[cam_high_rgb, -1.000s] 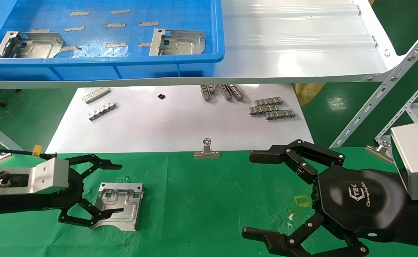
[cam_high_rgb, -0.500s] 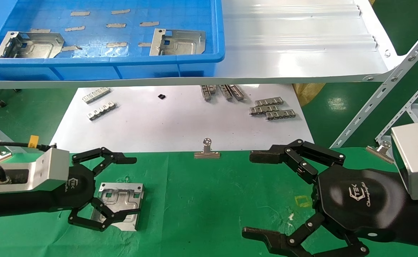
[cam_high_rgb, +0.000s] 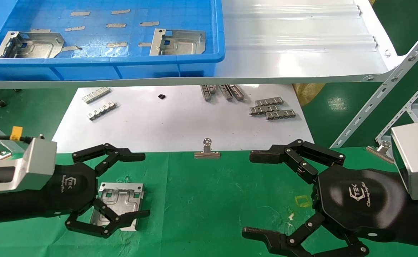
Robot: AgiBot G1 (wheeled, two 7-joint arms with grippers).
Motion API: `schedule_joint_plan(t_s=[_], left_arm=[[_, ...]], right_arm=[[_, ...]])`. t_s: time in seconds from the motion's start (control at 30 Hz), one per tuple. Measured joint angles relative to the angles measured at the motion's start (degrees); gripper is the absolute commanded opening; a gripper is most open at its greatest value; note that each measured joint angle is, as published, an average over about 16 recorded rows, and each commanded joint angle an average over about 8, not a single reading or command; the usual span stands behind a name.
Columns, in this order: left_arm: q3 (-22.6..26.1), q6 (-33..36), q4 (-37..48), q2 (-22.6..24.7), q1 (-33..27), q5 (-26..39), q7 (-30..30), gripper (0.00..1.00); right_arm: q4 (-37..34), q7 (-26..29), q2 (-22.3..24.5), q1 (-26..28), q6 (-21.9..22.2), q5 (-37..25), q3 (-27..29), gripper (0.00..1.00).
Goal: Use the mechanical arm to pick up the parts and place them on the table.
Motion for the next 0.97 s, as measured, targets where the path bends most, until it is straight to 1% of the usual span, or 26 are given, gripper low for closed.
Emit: schedule_joint_plan(t_s=[0.73, 0.97], left_arm=[[-13.13, 1.52, -12.2, -1.25, 9.2, -5.29, -13.6, 1.0], [-15.09, 1.76, -14.02, -1.43, 10.58, -6.08, -15.63, 1.0]], right_arm=[[0.0, -0.01, 0.01, 0.0, 0.01, 0.01, -0.02, 1.0], [0.0, -0.01, 0.01, 0.0, 0.01, 0.01, -0.02, 1.0]])
